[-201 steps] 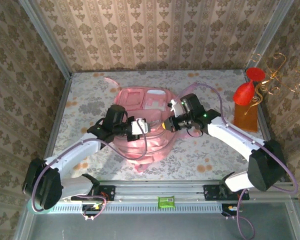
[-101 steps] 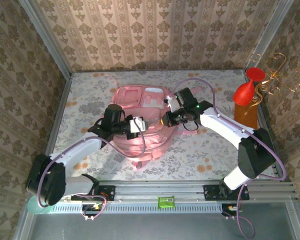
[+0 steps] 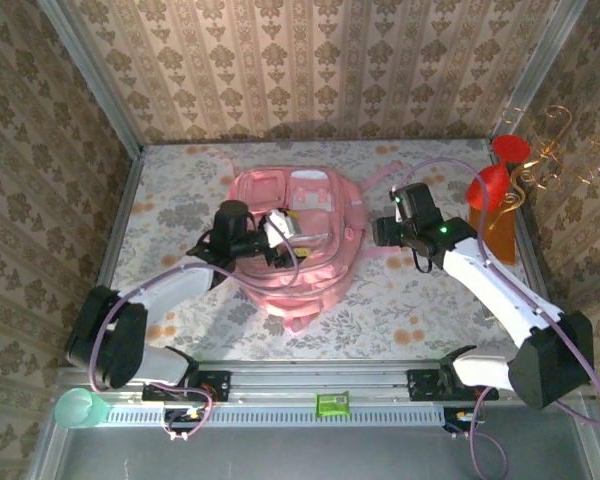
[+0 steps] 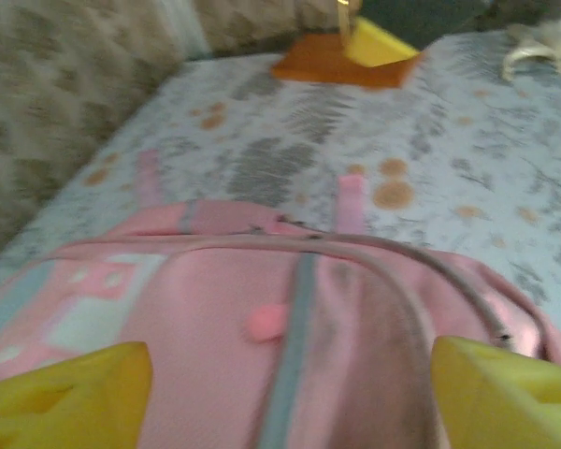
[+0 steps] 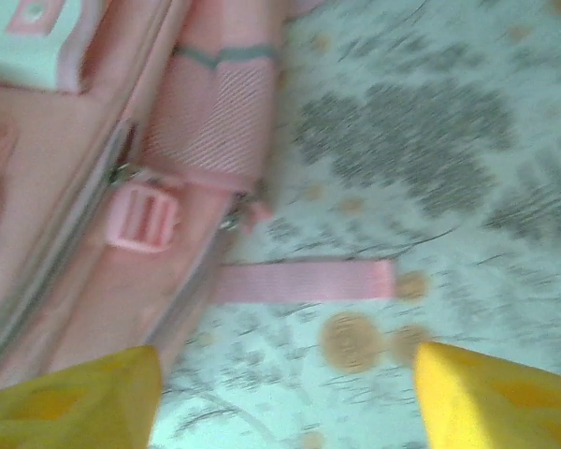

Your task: Pack the student bag

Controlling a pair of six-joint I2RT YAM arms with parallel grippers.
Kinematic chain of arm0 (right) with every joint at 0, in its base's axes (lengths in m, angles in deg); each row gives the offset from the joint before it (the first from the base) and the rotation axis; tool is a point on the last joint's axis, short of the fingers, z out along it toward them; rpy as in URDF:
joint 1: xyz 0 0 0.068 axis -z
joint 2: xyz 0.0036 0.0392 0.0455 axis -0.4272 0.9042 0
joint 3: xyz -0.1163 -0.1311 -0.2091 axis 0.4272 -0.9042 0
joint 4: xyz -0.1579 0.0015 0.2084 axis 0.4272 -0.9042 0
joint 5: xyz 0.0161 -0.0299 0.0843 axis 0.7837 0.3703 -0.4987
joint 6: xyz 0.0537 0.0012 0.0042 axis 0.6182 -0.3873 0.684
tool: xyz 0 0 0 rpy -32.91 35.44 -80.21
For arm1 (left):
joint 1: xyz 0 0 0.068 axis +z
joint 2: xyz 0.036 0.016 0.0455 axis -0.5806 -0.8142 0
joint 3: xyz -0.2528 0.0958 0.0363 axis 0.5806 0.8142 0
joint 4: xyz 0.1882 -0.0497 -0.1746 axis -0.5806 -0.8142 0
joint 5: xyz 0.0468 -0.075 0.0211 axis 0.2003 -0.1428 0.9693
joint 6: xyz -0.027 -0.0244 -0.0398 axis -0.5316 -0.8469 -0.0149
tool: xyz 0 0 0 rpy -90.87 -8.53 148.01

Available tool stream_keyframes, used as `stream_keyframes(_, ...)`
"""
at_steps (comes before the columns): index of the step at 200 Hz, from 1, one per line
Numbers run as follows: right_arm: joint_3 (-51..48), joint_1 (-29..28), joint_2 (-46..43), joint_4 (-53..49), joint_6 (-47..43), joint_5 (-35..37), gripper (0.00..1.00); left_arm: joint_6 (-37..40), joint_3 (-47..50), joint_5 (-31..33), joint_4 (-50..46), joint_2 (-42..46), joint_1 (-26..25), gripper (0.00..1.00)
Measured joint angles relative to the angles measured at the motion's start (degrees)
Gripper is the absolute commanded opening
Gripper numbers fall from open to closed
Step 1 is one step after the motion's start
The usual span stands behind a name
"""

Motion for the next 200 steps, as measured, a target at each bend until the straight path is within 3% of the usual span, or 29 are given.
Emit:
stream_keyframes(42,-5.14,1.66,-1.53,7.13,-0.55,11.08,0.91,-11.65,3.39,18.75,3.13,8.83,5.79,1.0)
stream_keyframes(77,-9.22,3.06,-1.88,12.31,-0.5,15.76,0.95,-16.85,9.77,35.21,5.07,12.46,12.7,1.0)
stream_keyframes(86,-10.45,3.37,-2.45,13.77,-0.55,16.61,1.0,-17.66,11.72,38.29,5.68,12.98,14.23,1.0)
stream_keyframes(106,-13.6,4.61,-3.89,17.33,-0.52,18.4,1.0,-18.88,15.45,44.37,7.02,13.94,17.53,1.0)
stream_keyframes(150,-21.27,7.56,-4.61,26.47,-0.17,19.08,1.0,-20.59,17.14,49.9,10.56,12.87,23.3,1.0)
stream_keyframes(180,-24.24,8.24,-2.54,33.33,-0.48,19.28,1.0,-20.59,17.66,50.36,14.82,8.07,24.13,1.0)
stream_keyframes(200,-28.37,8.76,0.35,43.34,-1.84,19.23,1.0,-20.46,18.27,49.94,18.16,2.95,24.37,1.0)
